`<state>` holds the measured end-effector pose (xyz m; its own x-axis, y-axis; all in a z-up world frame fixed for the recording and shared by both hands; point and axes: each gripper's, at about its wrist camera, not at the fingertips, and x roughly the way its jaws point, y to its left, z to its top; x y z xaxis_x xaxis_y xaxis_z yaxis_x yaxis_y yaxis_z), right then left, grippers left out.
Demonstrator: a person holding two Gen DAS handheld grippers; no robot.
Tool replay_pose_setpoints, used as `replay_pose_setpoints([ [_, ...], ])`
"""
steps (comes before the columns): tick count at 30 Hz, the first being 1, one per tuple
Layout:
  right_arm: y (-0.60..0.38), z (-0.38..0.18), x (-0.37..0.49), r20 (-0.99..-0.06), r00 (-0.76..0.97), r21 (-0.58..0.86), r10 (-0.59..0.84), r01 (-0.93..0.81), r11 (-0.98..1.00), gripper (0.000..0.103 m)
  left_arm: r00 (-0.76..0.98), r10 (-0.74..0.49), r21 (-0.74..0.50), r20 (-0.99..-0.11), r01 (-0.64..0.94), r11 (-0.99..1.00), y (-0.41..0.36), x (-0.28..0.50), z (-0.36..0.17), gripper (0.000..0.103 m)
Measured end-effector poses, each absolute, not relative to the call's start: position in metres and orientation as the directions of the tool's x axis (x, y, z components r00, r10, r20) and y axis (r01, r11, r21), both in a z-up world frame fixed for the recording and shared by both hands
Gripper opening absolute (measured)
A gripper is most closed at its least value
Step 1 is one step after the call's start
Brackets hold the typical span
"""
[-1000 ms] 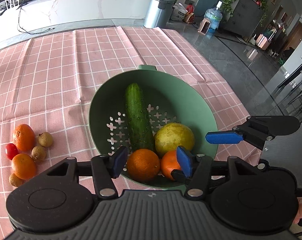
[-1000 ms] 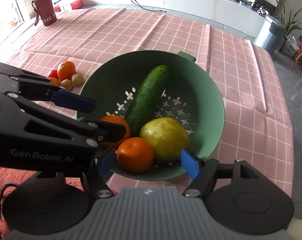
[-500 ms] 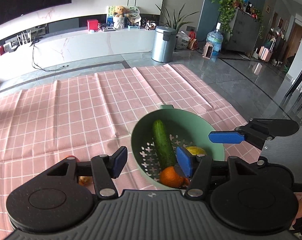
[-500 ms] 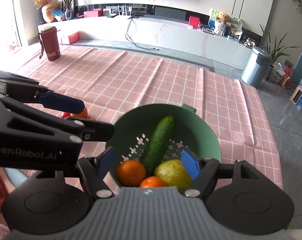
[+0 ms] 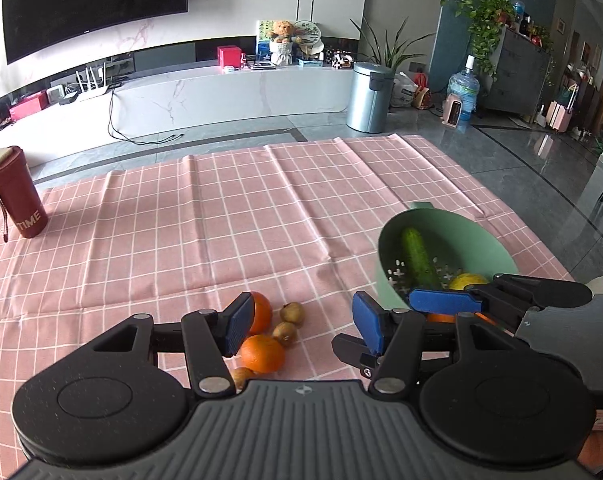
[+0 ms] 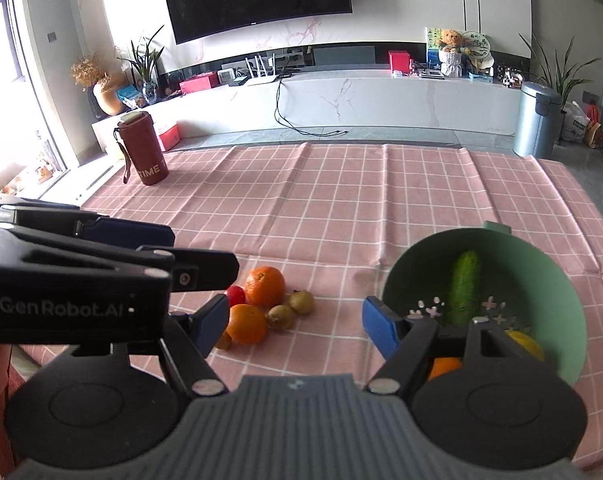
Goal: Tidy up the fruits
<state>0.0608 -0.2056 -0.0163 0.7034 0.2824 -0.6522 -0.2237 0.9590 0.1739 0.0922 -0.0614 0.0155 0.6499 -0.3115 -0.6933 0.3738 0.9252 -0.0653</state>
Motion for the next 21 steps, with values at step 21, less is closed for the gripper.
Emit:
replay_pose_setpoints([
  [21, -0.163, -0.074, 0.082, -0.702, 0.674, 0.127, 0.229, -0.197, 0.972, 0.044, 0.648, -0.323, -0.209, -0.69, 0.249, 0.946, 0.023, 0.103, -0.061, 0.059],
])
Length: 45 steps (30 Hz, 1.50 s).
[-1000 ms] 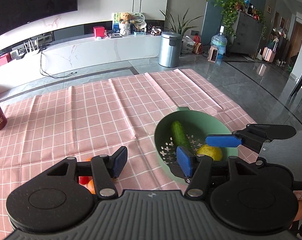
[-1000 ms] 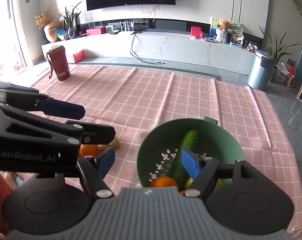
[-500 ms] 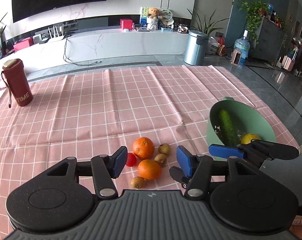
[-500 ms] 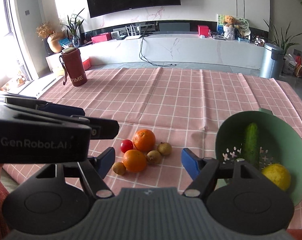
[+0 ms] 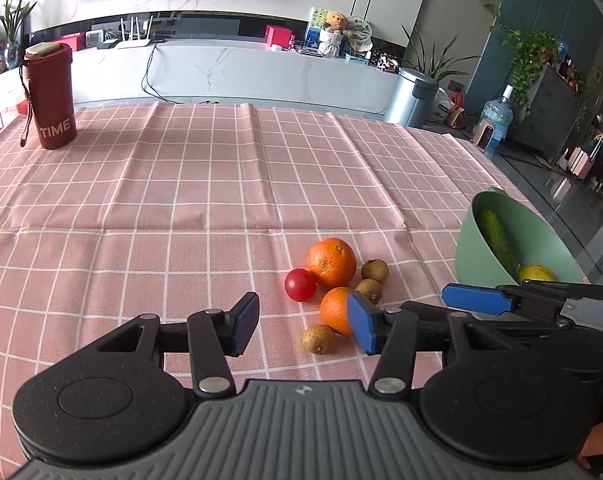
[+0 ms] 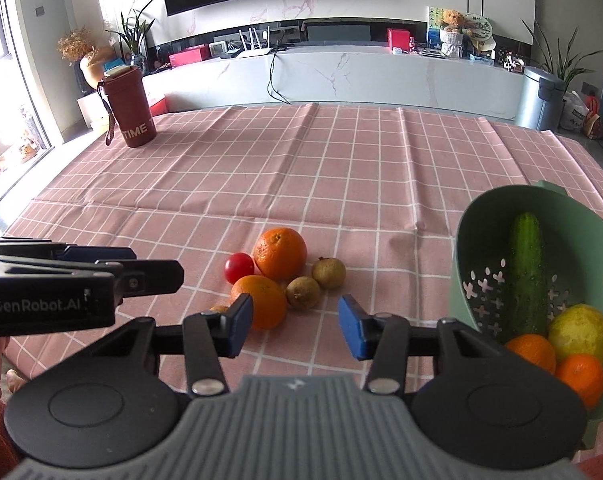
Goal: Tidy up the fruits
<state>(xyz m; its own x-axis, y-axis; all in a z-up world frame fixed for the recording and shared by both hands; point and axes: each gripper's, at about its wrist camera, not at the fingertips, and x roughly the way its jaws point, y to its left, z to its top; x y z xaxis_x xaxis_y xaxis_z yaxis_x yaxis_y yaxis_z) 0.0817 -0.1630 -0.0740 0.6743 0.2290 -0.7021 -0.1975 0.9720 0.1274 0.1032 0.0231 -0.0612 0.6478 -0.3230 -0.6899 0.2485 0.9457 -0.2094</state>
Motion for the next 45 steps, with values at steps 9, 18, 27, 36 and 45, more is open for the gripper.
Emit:
replay_pose_setpoints([
  [9, -0.158, -0.083, 0.09, -0.719, 0.661, 0.116, 0.216, -0.192, 0.975, 0.038, 0.59, -0.345, -0.242, -0.73, 0.249, 0.938, 0.029, 0.113, -0.079, 0.054],
  [18, -0.163, -0.093, 0.103, -0.735, 0.627, 0.187, 0.258, -0.177, 0.966, 0.033, 0.533, -0.365, -0.189, -0.764, 0.356, 0.915, 0.009, 0.115, -0.095, 0.05],
  [27, -0.167, -0.1, 0.113, -0.737, 0.602, 0.255, 0.307, -0.173, 0.951, 0.03, 0.497, -0.375, -0.201, -0.783, 0.369, 0.907, -0.001, 0.127, -0.111, 0.041],
  [36, -0.163, -0.104, 0.119, -0.722, 0.584, 0.32, 0.371, -0.194, 0.927, 0.031, 0.5, -0.359, -0.176, -0.788, 0.375, 0.91, -0.001, 0.127, -0.11, 0.027],
  [45, -0.158, -0.11, 0.126, -0.711, 0.569, 0.385, 0.414, -0.178, 0.906, 0.036, 0.541, -0.276, -0.197, -0.794, 0.201, 0.96, 0.033, 0.134, -0.106, 0.027],
])
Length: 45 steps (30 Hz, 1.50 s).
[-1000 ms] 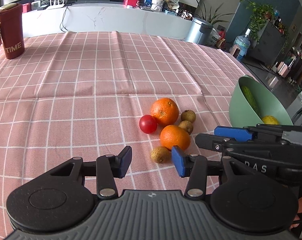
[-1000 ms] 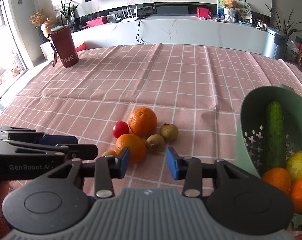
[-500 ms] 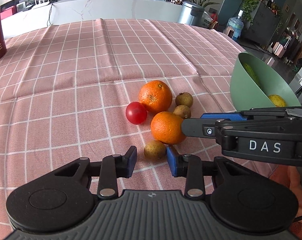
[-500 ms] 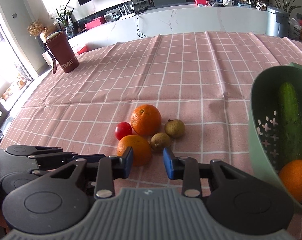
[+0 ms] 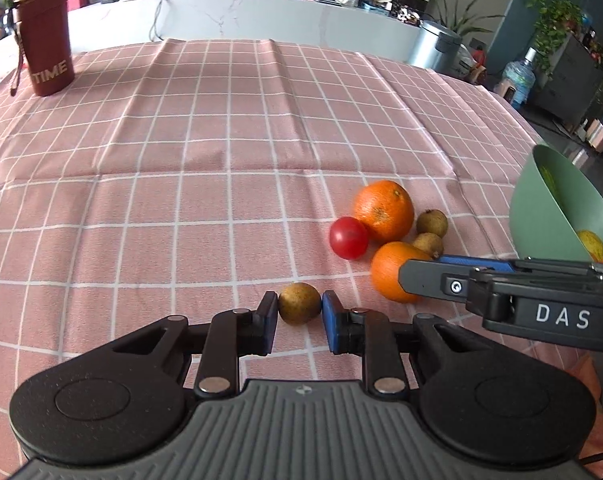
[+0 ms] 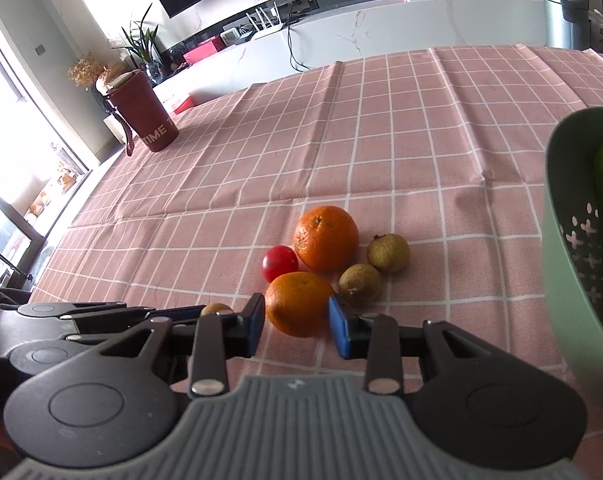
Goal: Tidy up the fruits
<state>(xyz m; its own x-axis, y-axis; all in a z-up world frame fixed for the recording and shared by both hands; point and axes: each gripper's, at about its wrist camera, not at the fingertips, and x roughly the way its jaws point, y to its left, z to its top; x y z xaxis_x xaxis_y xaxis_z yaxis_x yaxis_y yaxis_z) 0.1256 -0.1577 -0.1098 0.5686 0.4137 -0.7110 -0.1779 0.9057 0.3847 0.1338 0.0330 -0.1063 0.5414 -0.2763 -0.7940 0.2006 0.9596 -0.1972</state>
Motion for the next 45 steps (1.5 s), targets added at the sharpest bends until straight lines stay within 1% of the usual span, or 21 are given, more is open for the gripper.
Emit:
replay_pose_setpoints([
  [2, -0.158, -0.112, 0.127, -0.711, 0.57, 0.391, 0.411, -0.165, 0.905, 0.042, 0.547, -0.266, -0.205, -0.794, 0.171, 0.964, 0.038, 0.136, -0.107, 0.027],
  [5, -0.156, -0.114, 0.13, -0.716, 0.576, 0.383, 0.394, -0.147, 0.912, 0.043, 0.551, -0.253, -0.214, -0.795, 0.136, 0.967, 0.043, 0.139, -0.107, 0.027],
  [11, -0.151, -0.119, 0.133, -0.738, 0.556, 0.367, 0.383, -0.145, 0.919, 0.043, 0.563, -0.241, -0.221, -0.79, 0.104, 0.97, 0.049, 0.141, -0.106, 0.027],
  [20, -0.147, -0.116, 0.128, -0.744, 0.562, 0.325, 0.361, -0.168, 0.931, 0.042, 0.575, -0.229, -0.192, -0.785, 0.125, 0.973, 0.043, 0.134, -0.105, 0.027],
  [25, -0.148, -0.106, 0.118, -0.719, 0.591, 0.319, 0.366, -0.187, 0.929, 0.041, 0.6, -0.211, -0.184, -0.771, 0.107, 0.977, 0.043, 0.124, -0.096, 0.027],
  [32, -0.153, -0.084, 0.09, -0.666, 0.64, 0.299, 0.384, -0.243, 0.923, 0.041, 0.641, -0.235, -0.202, -0.731, 0.126, 0.971, 0.035, 0.104, -0.071, 0.027],
  [35, -0.161, -0.074, 0.08, -0.659, 0.651, 0.296, 0.377, -0.236, 0.926, 0.041, 0.64, -0.254, -0.215, -0.725, 0.141, 0.966, 0.025, 0.099, -0.063, 0.027],
  [37, -0.169, -0.068, 0.075, -0.664, 0.653, 0.296, 0.364, -0.218, 0.93, 0.041, 0.639, -0.28, -0.232, -0.716, 0.16, 0.96, 0.017, 0.095, -0.057, 0.027],
  [42, -0.199, -0.051, 0.06, -0.654, 0.655, 0.359, 0.38, -0.174, 0.917, 0.041, 0.638, -0.362, -0.278, -0.68, 0.232, 0.932, -0.011, 0.089, -0.038, 0.027],
  [45, -0.211, -0.037, 0.051, -0.643, 0.67, 0.352, 0.372, -0.173, 0.92, 0.041, 0.63, -0.404, -0.297, -0.664, 0.275, 0.915, -0.028, 0.089, -0.029, 0.027],
])
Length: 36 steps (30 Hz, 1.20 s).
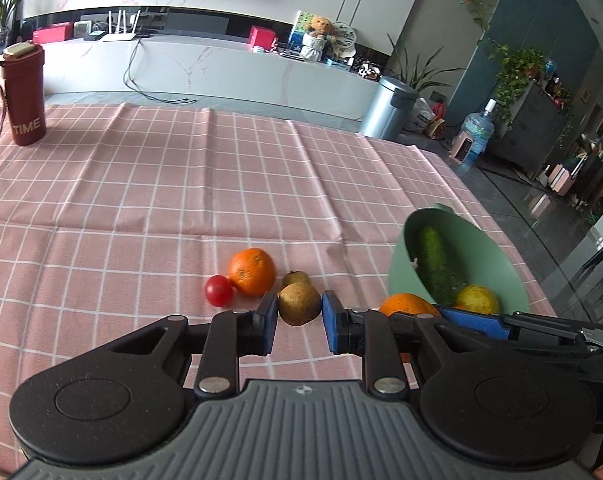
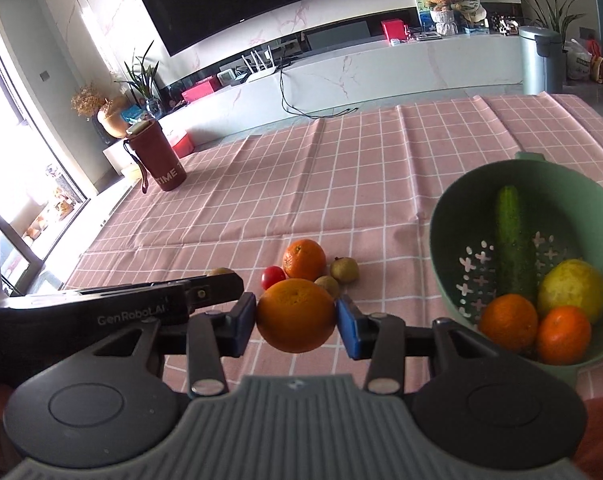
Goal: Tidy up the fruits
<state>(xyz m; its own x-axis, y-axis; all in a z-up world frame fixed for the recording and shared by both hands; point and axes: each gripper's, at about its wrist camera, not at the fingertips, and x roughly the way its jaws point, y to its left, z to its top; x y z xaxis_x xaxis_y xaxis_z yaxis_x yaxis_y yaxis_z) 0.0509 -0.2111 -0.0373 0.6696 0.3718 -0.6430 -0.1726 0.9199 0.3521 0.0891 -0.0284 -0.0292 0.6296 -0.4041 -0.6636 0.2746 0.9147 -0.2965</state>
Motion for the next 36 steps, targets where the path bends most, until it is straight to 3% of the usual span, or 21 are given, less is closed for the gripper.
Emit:
replay_pose_setpoints([
  [12, -0.301, 0.004, 0.05, -0.645, 0.726, 0.219, 0.239, -0.124, 0.968, 0.041, 0.573, -0.511, -0.23, -0.64, 0.492, 0.84, -0.126, 0.103, -0.013, 0.027],
  [25, -0.361, -0.038, 0.108, -0.752, 0.635, 0.17, 0.177, -0.073, 0.983, 0.041, 0.486, -0.386, -0.06, -0.784, 0.56, 0.827, -0.192, 0.133, -0.048, 0.027],
  [36, -0.368, -0.073, 0.152, -0.81, 0.562, 0.132, 0.168, -0.104, 0.986, 0.041, 0.458, -0.272, 0.069, -0.847, 0.6, 0.797, -0.219, 0.146, -0.064, 0.027],
])
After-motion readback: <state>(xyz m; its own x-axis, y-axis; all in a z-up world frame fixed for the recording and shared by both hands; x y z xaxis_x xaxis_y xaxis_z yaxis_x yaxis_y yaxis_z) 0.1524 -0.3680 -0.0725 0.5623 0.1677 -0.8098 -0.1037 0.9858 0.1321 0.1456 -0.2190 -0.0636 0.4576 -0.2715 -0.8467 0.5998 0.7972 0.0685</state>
